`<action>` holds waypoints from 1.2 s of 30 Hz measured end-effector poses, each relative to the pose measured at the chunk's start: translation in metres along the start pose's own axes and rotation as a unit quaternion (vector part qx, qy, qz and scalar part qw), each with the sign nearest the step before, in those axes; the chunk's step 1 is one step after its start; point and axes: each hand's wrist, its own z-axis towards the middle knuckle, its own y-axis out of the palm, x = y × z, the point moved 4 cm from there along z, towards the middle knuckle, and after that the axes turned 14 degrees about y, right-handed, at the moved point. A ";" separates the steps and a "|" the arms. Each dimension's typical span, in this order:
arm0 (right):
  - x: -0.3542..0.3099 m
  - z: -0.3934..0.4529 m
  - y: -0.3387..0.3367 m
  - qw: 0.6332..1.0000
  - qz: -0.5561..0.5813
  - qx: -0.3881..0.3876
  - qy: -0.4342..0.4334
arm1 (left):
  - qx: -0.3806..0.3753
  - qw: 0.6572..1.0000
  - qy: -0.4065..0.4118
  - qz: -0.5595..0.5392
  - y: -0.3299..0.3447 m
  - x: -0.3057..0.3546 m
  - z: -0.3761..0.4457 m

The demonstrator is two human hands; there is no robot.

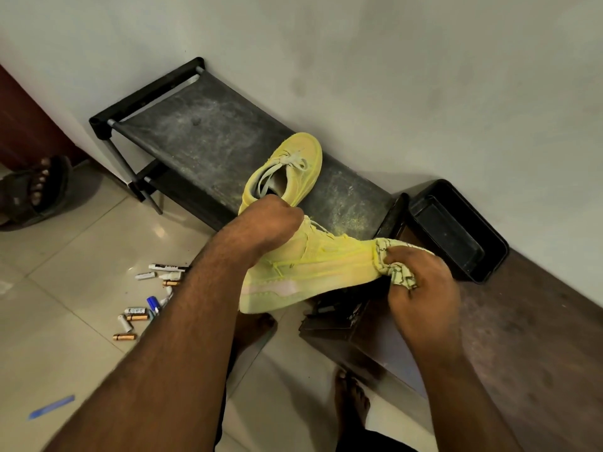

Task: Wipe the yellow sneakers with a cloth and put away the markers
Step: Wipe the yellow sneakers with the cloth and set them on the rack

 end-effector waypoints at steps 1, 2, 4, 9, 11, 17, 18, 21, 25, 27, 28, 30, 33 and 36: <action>-0.008 -0.005 0.003 1.000 -0.003 -0.001 -0.005 | -0.002 1.000 0.007 0.000 -0.001 0.001 0.000; -0.021 -0.013 0.008 0.999 -0.003 -0.013 -0.033 | -0.008 1.000 0.017 0.000 -0.001 0.002 0.000; -0.050 -0.032 0.021 0.990 -0.003 -0.053 -0.129 | -0.032 0.998 0.046 -0.001 -0.002 0.003 -0.003; -0.048 -0.024 0.025 0.988 -0.047 -0.048 -0.137 | -0.089 0.991 0.096 0.015 -0.003 0.003 -0.010; -0.027 -0.008 0.017 0.996 -0.061 -0.021 -0.055 | -0.099 0.990 0.102 0.009 -0.002 0.003 -0.010; -0.048 -0.030 0.035 0.992 -0.051 -0.032 -0.115 | -0.105 0.988 0.116 0.001 0.003 0.003 -0.006; -0.050 -0.032 0.037 0.989 -0.050 -0.036 -0.131 | -0.104 0.988 0.118 0.004 0.003 0.002 -0.006; -0.033 -0.018 0.030 0.993 -0.084 0.000 -0.083 | -0.108 0.987 0.119 -0.002 0.004 0.002 -0.006; -0.022 -0.010 0.023 0.995 -0.099 0.013 -0.002 | -0.104 0.987 0.120 -0.001 0.007 0.003 -0.005; -0.040 -0.022 0.030 0.994 -0.088 -0.003 -0.059 | -0.101 0.988 0.120 -0.001 0.007 0.003 -0.004; -0.046 -0.029 0.034 0.993 -0.080 -0.017 -0.089 | -0.099 0.988 0.119 -0.002 0.007 0.003 -0.004; -0.048 -0.030 0.037 0.994 -0.060 -0.026 -0.087 | -0.099 0.988 0.115 0.000 0.008 0.002 -0.004; -0.032 -0.015 0.032 0.999 -0.019 -0.013 0.046 | -0.132 0.984 0.115 0.003 0.014 0.005 -0.007; -0.029 -0.019 0.034 0.989 0.046 -0.032 0.138 | -0.170 0.978 0.124 0.010 0.023 0.009 -0.011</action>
